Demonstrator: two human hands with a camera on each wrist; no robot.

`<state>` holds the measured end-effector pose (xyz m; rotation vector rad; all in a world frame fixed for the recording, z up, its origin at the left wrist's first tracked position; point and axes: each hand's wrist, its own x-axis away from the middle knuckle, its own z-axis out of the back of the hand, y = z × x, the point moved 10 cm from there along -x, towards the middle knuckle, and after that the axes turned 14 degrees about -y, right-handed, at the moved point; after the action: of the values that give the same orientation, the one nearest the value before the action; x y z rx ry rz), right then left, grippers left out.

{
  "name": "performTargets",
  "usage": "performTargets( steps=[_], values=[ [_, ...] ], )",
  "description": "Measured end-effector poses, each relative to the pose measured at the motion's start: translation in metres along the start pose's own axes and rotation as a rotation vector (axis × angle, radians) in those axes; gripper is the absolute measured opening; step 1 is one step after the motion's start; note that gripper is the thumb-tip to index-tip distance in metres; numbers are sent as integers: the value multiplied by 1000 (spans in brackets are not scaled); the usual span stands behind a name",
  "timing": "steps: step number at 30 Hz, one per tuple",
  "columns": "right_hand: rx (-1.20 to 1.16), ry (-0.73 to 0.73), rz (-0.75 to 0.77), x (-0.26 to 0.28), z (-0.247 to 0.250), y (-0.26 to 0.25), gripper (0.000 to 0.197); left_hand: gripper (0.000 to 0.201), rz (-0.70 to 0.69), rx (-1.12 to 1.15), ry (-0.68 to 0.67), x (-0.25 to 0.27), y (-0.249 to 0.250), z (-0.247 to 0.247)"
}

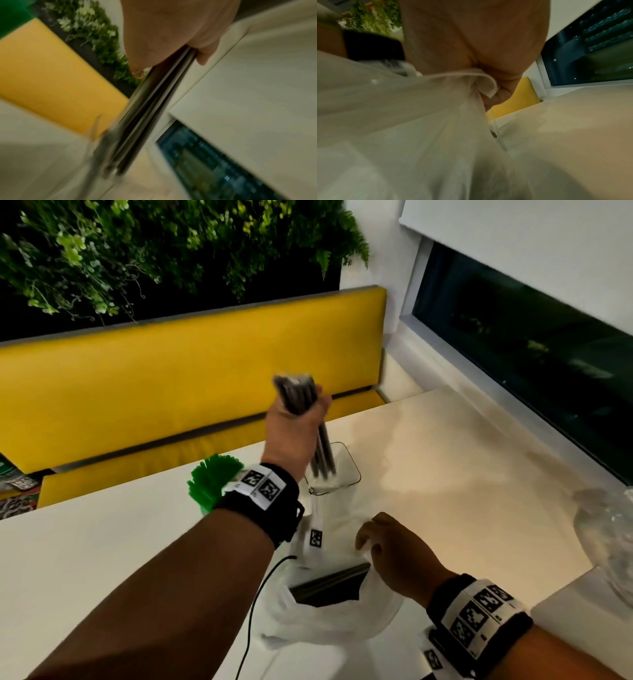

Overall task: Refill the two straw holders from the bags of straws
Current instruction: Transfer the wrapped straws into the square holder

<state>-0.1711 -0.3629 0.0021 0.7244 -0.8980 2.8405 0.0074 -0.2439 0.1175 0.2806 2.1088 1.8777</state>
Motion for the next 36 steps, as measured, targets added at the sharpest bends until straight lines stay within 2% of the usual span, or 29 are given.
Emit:
performTargets(
  steps=[2, 4, 6, 8, 10, 11, 13, 14, 16, 17, 18, 19, 20, 21, 22, 24, 26, 29, 30, 32, 34, 36],
  values=[
    [-16, -8, -25, 1, 2, 3, 31, 24, 272, -166, -48, -5, -71, 1],
    [-13, -7, -30, 1, 4, 4, 33, 45, 407, -347, -126, -7, -114, 6],
    [-17, -5, -26, -1, 6, 5, 35, 68, 479, -477, -239, -7, -134, 4],
    [-29, 8, -15, -1, 8, 5, 35, 104, 544, -559, -345, -4, -136, 3],
    [-35, 27, -15, -2, 12, 6, 34, 125, 585, -468, -373, -1, -126, 7],
    [-46, 33, -17, -4, 15, 7, 32, 128, 548, -405, -364, -1, -113, 10],
    [-57, 18, -30, -7, 16, 7, 22, 123, 396, -430, -343, 9, -64, 11],
    [-51, 5, -46, -8, 17, 7, 14, 111, 259, -523, -329, 19, -35, 9],
    [-39, 8, -47, -11, 17, 7, 11, 63, -125, -747, -325, 58, 26, -8],
    [-39, 25, -22, -13, 17, 6, 14, 37, -236, -823, -414, 82, 36, -25],
    [-49, 36, 17, -14, 18, 3, 16, 17, -225, -887, -566, 103, 26, -42],
    [-63, 43, 71, -15, 17, -1, 19, 9, -118, -957, -736, 121, -3, -55],
    [-91, 42, 123, -16, 16, -5, 22, 15, 39, -1009, -871, 136, -38, -61],
    [-132, 42, 168, -16, 16, -10, 23, 22, 196, -1030, -929, 148, -75, -58],
    [-173, 52, 200, -15, 16, -14, 18, 25, 339, -1007, -921, 154, -104, -53],
    [-227, 77, 250, -11, 17, -24, 17, 27, 466, -967, -869, 156, -138, -46],
    [-245, 74, 309, -8, 14, -36, 17, 33, 512, -1029, -954, 163, -162, -51],
    [-206, 80, 369, -4, 12, -43, 18, 65, 535, -1284, -1188, 180, -184, -58],
    [-175, 83, 369, -3, 12, -42, 17, 68, 534, -1343, -1227, 183, -184, -58],
    [-86, 54, 341, -1, 7, -40, 16, 56, 510, -1372, -1207, 183, -184, -58],
    [-5, -35, 266, 0, 0, -34, 11, 37, 494, -1316, -1123, 179, -183, -54],
    [42, -144, 187, 2, -8, -23, 5, 48, 513, -1215, -1051, 177, -182, -48]
  ],
)
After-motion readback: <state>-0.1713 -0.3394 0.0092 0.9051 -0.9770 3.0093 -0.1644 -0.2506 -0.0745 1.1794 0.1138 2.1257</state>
